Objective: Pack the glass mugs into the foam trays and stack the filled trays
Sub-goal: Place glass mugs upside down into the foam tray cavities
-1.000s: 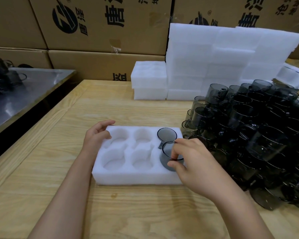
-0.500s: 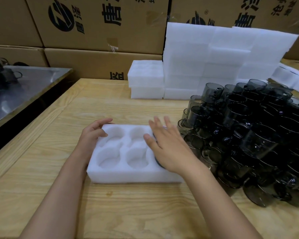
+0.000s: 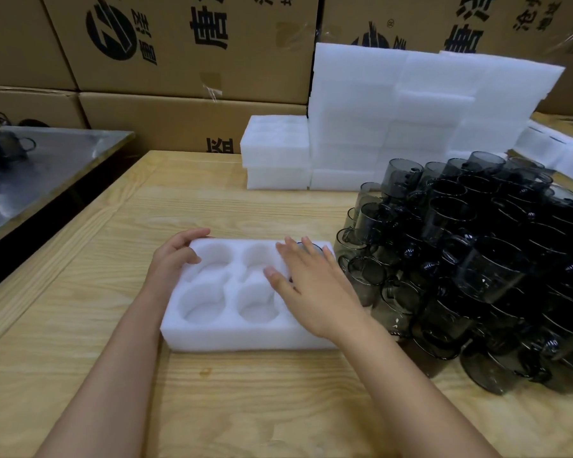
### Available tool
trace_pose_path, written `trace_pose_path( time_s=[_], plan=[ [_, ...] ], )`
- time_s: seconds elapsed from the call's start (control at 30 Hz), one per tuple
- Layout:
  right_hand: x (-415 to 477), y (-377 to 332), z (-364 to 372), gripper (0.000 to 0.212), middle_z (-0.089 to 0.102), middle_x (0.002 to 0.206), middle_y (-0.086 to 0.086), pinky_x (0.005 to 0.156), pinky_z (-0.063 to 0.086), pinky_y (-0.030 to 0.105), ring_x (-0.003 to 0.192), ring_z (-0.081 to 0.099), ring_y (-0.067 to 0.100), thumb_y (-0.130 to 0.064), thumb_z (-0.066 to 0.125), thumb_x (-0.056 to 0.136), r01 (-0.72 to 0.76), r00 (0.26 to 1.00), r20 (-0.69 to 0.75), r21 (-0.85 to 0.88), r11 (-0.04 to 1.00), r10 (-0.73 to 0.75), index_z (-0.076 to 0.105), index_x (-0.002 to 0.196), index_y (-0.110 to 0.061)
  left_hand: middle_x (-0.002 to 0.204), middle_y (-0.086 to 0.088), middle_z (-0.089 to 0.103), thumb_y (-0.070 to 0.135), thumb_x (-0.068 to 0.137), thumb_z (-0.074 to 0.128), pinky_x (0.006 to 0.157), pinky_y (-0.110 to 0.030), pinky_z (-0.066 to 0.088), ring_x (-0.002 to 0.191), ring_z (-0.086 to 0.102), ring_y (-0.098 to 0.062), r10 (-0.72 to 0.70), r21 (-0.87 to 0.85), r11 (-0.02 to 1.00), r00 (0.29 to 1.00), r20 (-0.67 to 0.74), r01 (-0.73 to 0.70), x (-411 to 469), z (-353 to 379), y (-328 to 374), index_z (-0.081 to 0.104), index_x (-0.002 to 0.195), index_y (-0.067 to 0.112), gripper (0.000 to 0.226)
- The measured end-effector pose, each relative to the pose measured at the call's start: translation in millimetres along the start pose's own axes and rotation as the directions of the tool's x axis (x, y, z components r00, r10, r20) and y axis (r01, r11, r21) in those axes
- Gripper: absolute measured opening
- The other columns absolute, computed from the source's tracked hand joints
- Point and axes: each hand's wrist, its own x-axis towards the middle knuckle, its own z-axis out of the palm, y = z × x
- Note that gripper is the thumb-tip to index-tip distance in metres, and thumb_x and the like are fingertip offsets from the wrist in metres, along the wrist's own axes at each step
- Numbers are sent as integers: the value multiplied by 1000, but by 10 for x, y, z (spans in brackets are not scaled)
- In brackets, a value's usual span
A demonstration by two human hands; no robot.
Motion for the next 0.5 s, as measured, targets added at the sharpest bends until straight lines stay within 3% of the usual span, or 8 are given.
trace_pose_path(
  time_s=[0.03,0.1,0.17,0.23,0.3,0.5],
  plan=[
    [-42,5,-20,51,29,153,1,115,11,34,143,18,18,-46,28,99,-18,992,-124,32,999,22,36,143,-19,104,-10,63,-16,76,39,73,-33,49,88,58,-25,2,4,1000,1000,-7,-2,5,-3,1,68,99,15,48],
    [-137,53,-62,28,59,121,7,92,34,39,115,50,30,-28,48,96,-91,894,-441,-10,996,77,61,115,-12,93,-5,66,-17,74,39,68,-31,50,83,60,-23,13,9,1000,1000,-26,-13,5,-13,7,69,97,15,49],
    [-216,133,-96,11,63,96,10,72,35,39,89,54,34,-16,63,83,-305,763,-624,-120,945,168,67,91,-10,87,-2,69,-17,72,38,62,-25,53,77,64,-19,23,3,1000,999,-44,-23,-12,-20,12,69,97,15,50],
    [-265,194,-152,11,56,95,10,71,29,38,90,48,31,-18,66,79,-535,751,-580,-252,806,317,65,87,-11,86,-2,72,-17,70,37,58,-22,54,73,67,-16,23,-18,1000,998,-50,-24,-27,-20,26,68,99,12,51],
    [-265,231,-180,12,47,104,8,76,25,38,99,40,29,-23,59,86,-618,766,-462,-340,709,446,64,93,-14,89,-4,73,-17,69,37,59,-22,55,75,69,-15,19,-38,999,998,-52,-21,-29,-18,38,67,101,9,51],
    [-184,273,-179,12,41,110,5,84,23,39,105,30,27,-27,59,87,-544,833,-362,-401,737,418,65,96,-21,96,-5,73,-16,70,38,65,-27,55,83,69,-18,1,-47,999,999,-51,-3,-26,-22,32,66,103,9,50]
  ],
)
